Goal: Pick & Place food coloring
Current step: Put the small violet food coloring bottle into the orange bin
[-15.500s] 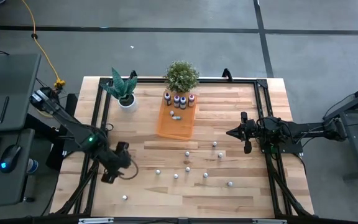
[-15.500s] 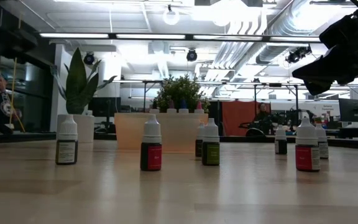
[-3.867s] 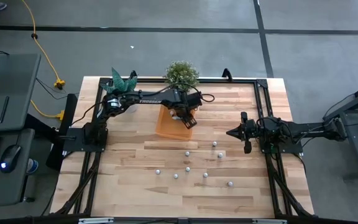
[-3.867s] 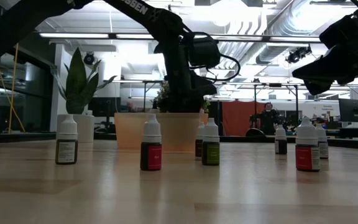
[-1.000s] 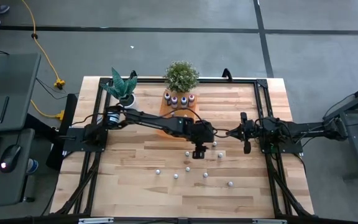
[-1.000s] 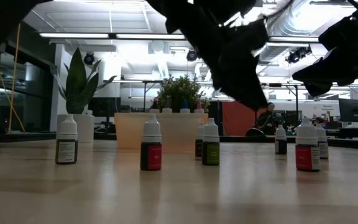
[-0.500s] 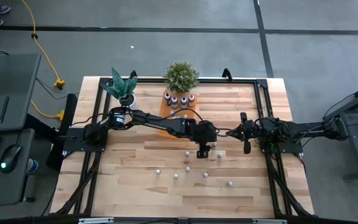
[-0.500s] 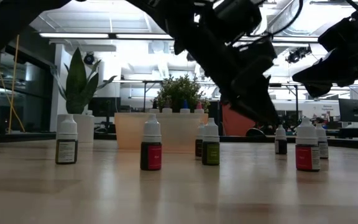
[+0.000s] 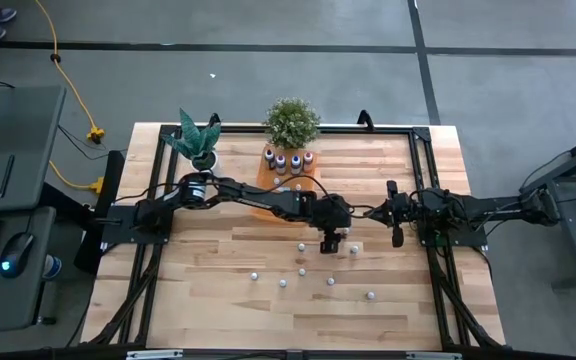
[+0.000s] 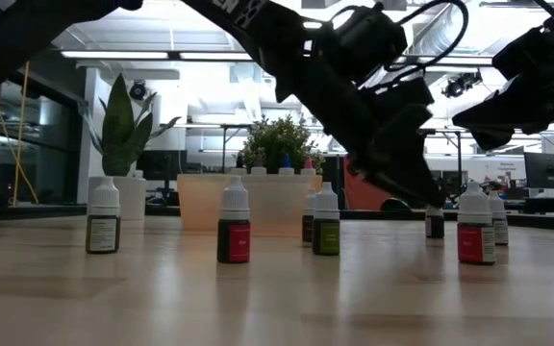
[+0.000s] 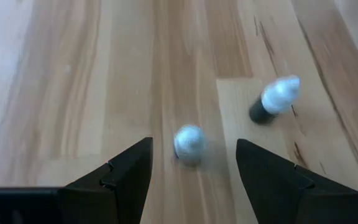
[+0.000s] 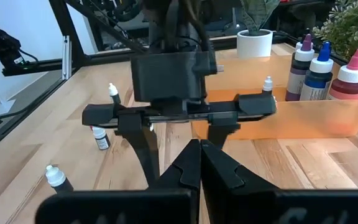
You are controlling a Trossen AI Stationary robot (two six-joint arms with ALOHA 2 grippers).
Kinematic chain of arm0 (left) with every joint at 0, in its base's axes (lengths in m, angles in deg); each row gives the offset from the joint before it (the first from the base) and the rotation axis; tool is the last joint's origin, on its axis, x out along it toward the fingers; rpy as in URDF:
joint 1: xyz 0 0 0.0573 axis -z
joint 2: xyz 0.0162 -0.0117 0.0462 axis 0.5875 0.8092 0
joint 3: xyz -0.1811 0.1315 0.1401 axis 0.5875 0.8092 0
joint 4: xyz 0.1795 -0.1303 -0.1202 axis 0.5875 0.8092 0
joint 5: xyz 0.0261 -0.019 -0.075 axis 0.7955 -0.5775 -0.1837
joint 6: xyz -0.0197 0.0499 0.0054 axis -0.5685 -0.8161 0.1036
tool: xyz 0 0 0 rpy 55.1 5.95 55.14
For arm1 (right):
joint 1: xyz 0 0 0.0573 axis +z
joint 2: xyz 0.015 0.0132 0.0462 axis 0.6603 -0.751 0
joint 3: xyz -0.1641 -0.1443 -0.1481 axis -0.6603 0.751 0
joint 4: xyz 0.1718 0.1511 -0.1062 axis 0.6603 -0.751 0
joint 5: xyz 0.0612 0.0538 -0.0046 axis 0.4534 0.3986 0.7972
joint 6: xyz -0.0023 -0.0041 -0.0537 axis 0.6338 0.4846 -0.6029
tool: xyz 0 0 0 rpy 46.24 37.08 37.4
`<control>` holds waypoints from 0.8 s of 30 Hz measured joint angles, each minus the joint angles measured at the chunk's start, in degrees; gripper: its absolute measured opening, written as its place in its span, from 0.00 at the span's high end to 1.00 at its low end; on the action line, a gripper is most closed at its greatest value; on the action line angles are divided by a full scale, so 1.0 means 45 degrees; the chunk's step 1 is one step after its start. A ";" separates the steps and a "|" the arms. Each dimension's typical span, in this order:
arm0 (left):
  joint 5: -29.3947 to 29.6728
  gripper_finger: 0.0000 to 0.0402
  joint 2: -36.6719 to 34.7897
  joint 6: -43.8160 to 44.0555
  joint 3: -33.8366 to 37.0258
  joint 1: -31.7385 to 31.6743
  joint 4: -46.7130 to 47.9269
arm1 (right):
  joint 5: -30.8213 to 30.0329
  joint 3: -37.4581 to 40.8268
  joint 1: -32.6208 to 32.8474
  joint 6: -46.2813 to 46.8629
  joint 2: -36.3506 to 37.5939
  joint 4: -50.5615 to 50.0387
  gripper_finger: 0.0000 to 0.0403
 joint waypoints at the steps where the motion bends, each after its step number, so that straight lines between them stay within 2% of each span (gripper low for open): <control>1: 0.0013 0.44 0.0025 0.0000 -0.0010 0.0000 -0.0046 | 0.0000 0.0002 0.0001 0.0000 -0.0002 0.0000 1.00; 9: 0.0006 0.44 0.0079 0.0000 0.0008 0.0000 -0.0072 | 0.0002 -0.0001 0.0001 0.0000 -0.0002 0.0002 1.00; 19: 0.0003 0.59 0.0069 -0.0004 0.0008 -0.0015 -0.0164 | 0.0003 0.0002 -0.0002 0.0000 -0.0002 0.0005 1.00; 24: 0.0003 0.63 0.0065 0.0245 0.0008 -0.0024 -0.0312 | 0.0005 0.0002 0.0002 0.0000 -0.0002 0.0005 1.00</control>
